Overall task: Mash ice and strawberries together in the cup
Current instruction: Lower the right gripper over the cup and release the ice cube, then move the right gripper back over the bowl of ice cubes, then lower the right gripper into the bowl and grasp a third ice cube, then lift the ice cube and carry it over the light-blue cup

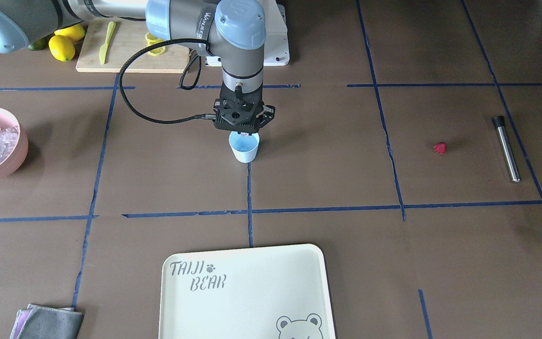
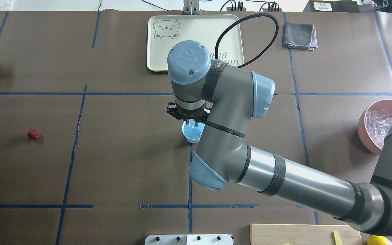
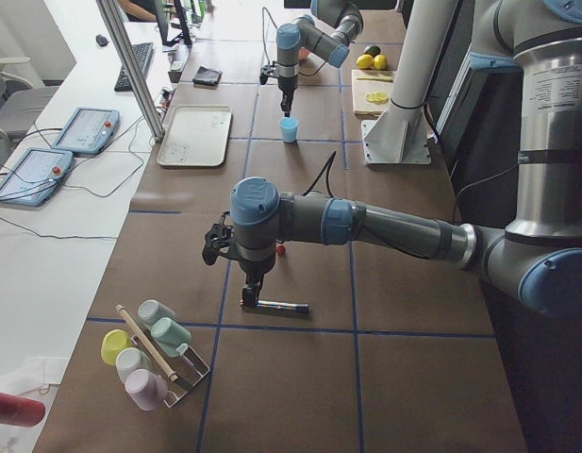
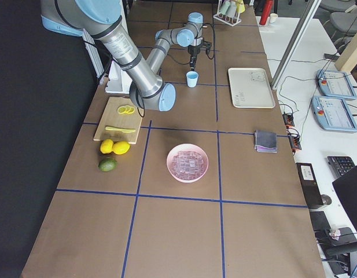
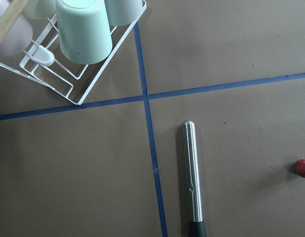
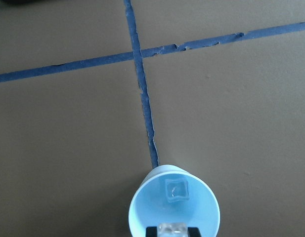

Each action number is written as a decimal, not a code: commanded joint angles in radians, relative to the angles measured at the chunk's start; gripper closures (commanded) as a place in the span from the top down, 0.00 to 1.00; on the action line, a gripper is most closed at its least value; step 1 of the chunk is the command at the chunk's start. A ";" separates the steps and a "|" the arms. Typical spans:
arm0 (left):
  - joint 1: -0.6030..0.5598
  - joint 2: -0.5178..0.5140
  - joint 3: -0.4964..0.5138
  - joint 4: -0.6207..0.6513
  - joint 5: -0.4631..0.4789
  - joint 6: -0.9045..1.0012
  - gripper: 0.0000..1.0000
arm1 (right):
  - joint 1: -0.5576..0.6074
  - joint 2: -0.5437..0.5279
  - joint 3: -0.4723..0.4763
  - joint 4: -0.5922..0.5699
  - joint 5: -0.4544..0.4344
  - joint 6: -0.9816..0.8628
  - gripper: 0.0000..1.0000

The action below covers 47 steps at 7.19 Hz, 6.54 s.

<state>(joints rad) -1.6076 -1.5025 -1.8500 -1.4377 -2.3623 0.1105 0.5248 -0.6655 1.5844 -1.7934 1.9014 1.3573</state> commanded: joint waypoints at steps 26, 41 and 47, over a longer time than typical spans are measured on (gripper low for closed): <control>0.002 -0.002 -0.014 -0.003 -0.002 -0.012 1.00 | 0.583 -1.057 0.383 0.426 0.284 -0.765 0.99; 0.002 -0.001 -0.032 0.000 -0.002 -0.012 1.00 | 0.580 -0.984 0.169 0.433 0.272 -0.860 0.76; 0.002 -0.001 -0.032 0.000 -0.002 -0.012 1.00 | 0.577 -0.971 0.166 0.434 0.277 -0.854 0.00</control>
<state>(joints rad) -1.6061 -1.5033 -1.8809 -1.4372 -2.3639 0.0982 1.1018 -1.6432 1.7452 -1.3593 2.1763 0.5025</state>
